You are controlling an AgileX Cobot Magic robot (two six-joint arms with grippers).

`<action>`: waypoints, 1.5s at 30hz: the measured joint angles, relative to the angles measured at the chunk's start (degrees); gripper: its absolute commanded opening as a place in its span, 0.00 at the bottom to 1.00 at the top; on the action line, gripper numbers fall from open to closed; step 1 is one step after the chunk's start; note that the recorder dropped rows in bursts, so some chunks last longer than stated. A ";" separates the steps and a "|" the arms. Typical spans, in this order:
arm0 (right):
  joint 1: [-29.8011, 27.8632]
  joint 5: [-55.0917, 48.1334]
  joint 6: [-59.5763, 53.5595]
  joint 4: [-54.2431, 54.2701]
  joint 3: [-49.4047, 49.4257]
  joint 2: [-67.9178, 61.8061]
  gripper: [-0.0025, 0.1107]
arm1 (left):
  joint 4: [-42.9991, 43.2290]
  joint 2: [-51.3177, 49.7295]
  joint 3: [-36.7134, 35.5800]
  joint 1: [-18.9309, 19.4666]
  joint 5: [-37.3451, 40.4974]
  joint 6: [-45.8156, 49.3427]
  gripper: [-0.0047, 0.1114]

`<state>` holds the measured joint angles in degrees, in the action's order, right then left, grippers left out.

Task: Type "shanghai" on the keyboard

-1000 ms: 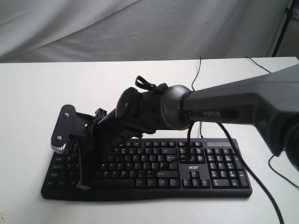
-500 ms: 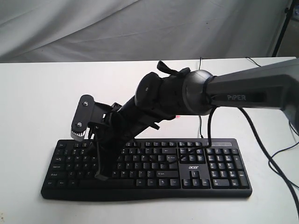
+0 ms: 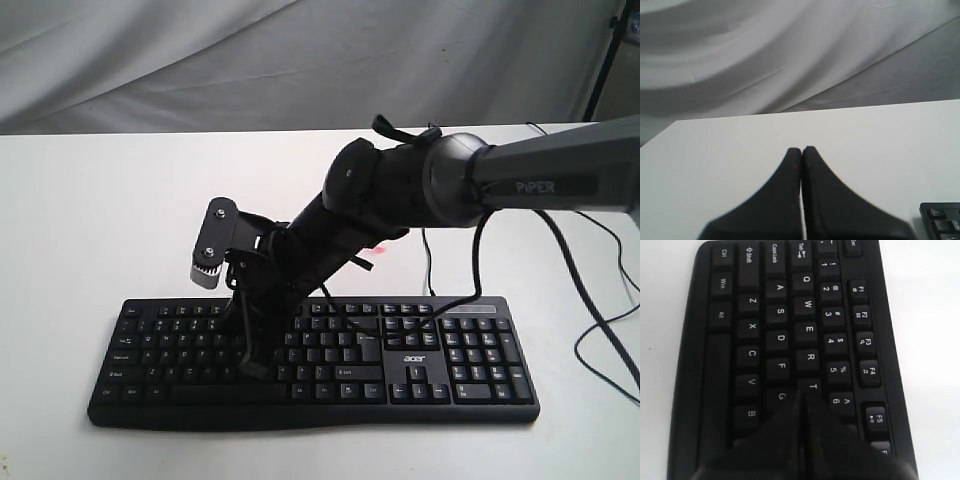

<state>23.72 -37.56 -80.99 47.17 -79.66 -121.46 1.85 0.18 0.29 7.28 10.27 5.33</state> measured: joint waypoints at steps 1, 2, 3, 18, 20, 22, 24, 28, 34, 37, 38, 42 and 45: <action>0.00 0.32 0.00 0.00 0.63 0.25 0.02 | 0.00 0.00 0.00 0.00 0.00 0.00 0.05; 0.00 0.95 -0.50 0.00 1.38 0.47 0.02 | 0.00 0.00 0.00 0.00 0.00 0.00 0.05; 0.00 1.61 -1.03 0.18 2.04 0.62 0.02 | 0.00 0.00 0.00 0.00 0.00 0.00 0.05; 0.00 3.92 -7.01 5.35 4.65 1.72 0.02 | 0.00 0.00 0.00 0.00 0.00 0.00 0.05; 0.00 3.92 -7.33 5.47 4.76 1.72 0.02 | 0.00 0.00 0.00 0.00 0.00 0.00 0.05; 0.00 3.92 -7.95 5.73 4.79 1.72 0.02 | 0.00 0.00 0.00 0.00 0.00 0.00 0.05; 0.00 3.92 -8.40 5.98 4.79 1.72 0.02 | 0.00 0.00 0.00 0.00 0.00 0.00 0.05; 0.00 3.92 -9.54 6.21 4.79 1.72 0.02 | 0.00 0.00 0.00 0.00 0.00 0.00 0.05; 0.00 3.92 -10.51 6.32 4.79 0.94 0.02 | 0.00 0.00 0.00 0.00 0.00 0.00 0.05; 0.00 3.92 -11.42 6.51 4.79 0.26 0.02 | 0.00 0.00 0.00 0.00 0.00 0.00 0.05; 0.00 3.82 -11.67 6.58 4.79 0.16 0.02 | 0.00 0.00 0.00 0.00 0.00 0.00 0.05; 0.00 2.69 -12.71 6.58 4.79 0.16 0.02 | 0.00 0.00 0.00 0.00 0.00 0.00 0.05; 0.00 2.16 -13.25 6.58 4.79 0.16 0.02 | 0.00 0.00 0.00 0.00 0.00 0.00 0.05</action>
<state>23.72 -35.40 -94.24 53.75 -74.87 -121.30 1.85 0.18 0.29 7.28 10.27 5.33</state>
